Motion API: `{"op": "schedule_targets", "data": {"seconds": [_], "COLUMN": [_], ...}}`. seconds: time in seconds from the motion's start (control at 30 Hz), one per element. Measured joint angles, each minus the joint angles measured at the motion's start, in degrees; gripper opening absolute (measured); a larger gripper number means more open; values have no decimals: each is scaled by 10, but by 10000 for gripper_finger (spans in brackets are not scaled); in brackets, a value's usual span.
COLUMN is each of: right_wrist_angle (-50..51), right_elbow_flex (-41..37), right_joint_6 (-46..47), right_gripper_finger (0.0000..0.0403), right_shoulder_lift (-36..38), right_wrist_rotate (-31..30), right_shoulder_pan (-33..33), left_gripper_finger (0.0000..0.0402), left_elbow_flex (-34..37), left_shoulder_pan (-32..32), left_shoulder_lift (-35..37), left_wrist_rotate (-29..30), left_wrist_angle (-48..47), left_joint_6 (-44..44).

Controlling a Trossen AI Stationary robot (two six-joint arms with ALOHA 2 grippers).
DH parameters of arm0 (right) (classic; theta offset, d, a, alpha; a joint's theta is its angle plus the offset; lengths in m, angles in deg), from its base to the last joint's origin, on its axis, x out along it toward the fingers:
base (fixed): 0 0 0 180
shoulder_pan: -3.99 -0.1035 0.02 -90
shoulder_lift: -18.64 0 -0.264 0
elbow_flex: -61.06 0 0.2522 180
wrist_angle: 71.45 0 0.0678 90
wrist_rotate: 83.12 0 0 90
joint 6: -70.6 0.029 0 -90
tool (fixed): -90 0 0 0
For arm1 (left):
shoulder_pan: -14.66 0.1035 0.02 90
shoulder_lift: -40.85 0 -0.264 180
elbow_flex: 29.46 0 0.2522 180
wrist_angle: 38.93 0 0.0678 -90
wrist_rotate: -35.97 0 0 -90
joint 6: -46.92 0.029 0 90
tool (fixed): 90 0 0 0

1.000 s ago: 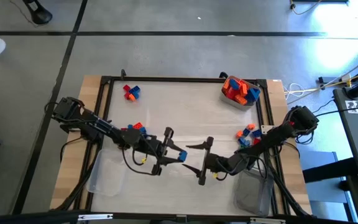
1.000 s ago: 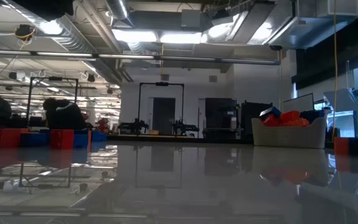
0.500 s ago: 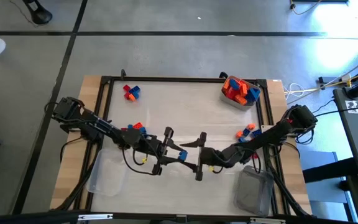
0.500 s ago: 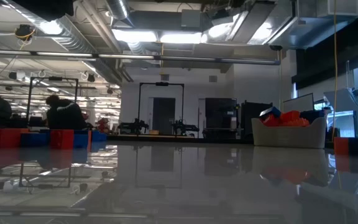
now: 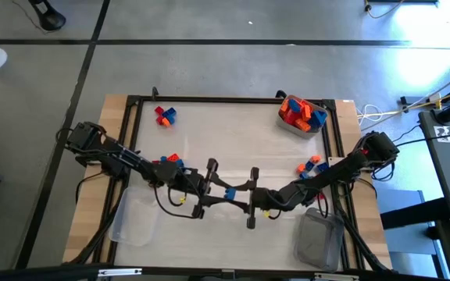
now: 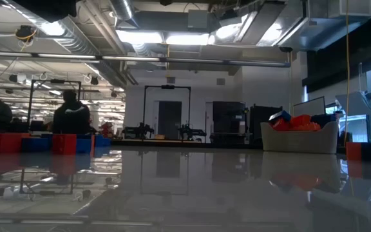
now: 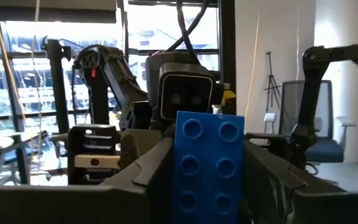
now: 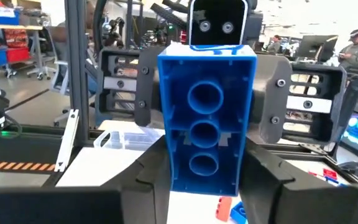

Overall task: Sort blocks by size
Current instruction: Put the blue game piece into the gray bin

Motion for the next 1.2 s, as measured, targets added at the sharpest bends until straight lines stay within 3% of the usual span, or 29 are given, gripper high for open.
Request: {"op": "schedule_targets", "data": {"seconds": [0.27,0.53,0.77,1.0,1.2], "right_wrist_angle": [13,134,284,403,501], "right_elbow_flex": [0,0,0,-1,-1], "right_joint_6": [-11,-17,-12,-14,-16], "right_gripper_finger": [148,145,142,145,146], "right_shoulder_lift": [3,64,141,210,250], "right_wrist_rotate": [-27,-111,-213,-303,-316], "right_shoulder_pan": [0,0,0,31,119], "left_gripper_finger": [204,223,223,223,224], "left_elbow_flex": [0,0,0,22,40], "left_shoulder_pan": [19,34,20,17,14], "left_shoulder_lift": [21,117,133,106,61], "left_wrist_rotate": [-4,4,87,113,114], "left_wrist_angle": [-8,-257,-399,-398,-350], "left_joint_6": [-18,-35,-68,-100,-132]}}
